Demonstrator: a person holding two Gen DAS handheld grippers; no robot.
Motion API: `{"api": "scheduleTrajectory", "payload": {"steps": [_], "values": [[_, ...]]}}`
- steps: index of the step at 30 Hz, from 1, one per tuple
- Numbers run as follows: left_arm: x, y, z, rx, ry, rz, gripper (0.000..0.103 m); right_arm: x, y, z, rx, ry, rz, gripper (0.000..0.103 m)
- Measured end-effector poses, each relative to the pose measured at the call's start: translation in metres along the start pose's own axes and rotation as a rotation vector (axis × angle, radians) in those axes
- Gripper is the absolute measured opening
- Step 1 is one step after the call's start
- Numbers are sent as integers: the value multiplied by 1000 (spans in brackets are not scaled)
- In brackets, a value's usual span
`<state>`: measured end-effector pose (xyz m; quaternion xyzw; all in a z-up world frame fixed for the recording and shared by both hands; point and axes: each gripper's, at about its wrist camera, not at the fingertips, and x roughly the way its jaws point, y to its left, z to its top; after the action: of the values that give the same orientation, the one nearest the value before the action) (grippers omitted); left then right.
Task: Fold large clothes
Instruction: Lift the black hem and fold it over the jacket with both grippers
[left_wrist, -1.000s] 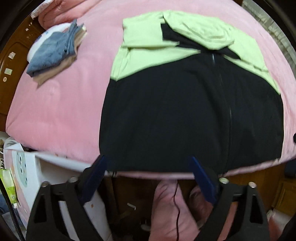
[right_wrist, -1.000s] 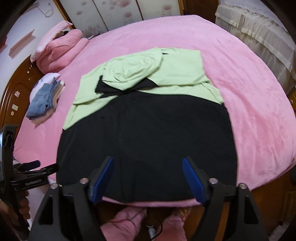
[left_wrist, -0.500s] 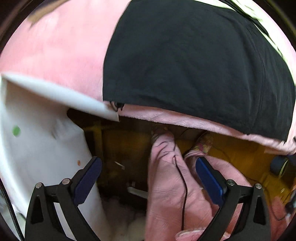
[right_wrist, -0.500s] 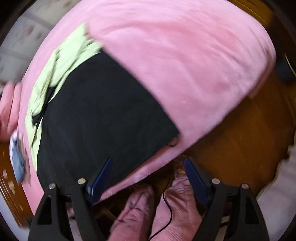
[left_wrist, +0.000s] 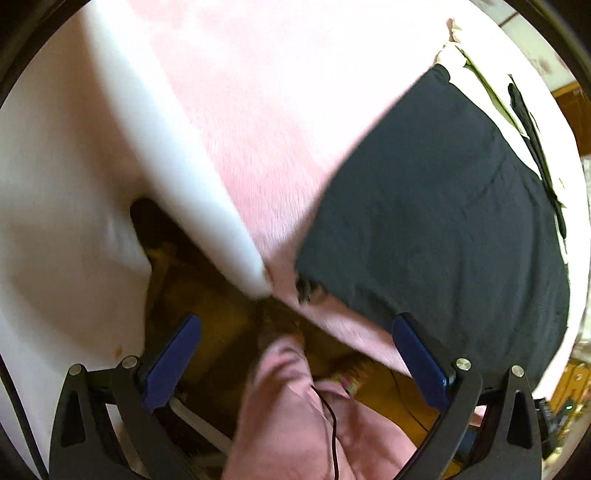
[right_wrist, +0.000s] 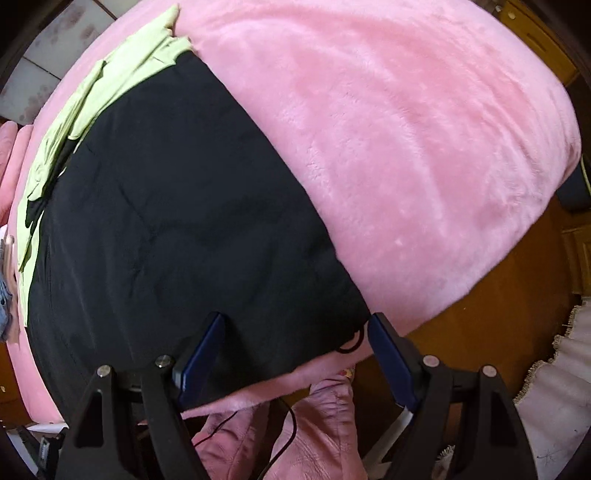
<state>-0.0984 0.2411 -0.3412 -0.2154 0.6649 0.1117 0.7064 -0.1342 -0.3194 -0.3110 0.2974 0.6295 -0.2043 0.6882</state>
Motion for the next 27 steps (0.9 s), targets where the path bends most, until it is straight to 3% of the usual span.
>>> {"api": "scheduleTrajectory", "payload": {"steps": [4,12,13,14,18,20,21,23,27], "values": [[7,-5,13,53,-38,-54,102,-5,-10,4,75,-5,31,80],[19,-4,29,36,-30,-173,97,-12,-22,12,155,-15,36,54],[19,-3,31,29,-18,-185,86,-13,-22,11,157,-15,38,49],[21,-3,32,29,0,-204,68,-14,-20,10,155,-14,40,45],[24,-16,36,93,62,-197,62,-16,-13,4,160,7,34,31],[24,-23,32,119,74,-172,49,-16,2,0,177,29,35,24],[23,-26,32,125,79,-164,47,-19,6,-1,182,31,55,23],[20,-31,35,133,94,-145,29,-30,20,-4,183,22,135,21],[9,-46,38,127,127,-123,19,-43,53,-10,191,21,275,19]]}}
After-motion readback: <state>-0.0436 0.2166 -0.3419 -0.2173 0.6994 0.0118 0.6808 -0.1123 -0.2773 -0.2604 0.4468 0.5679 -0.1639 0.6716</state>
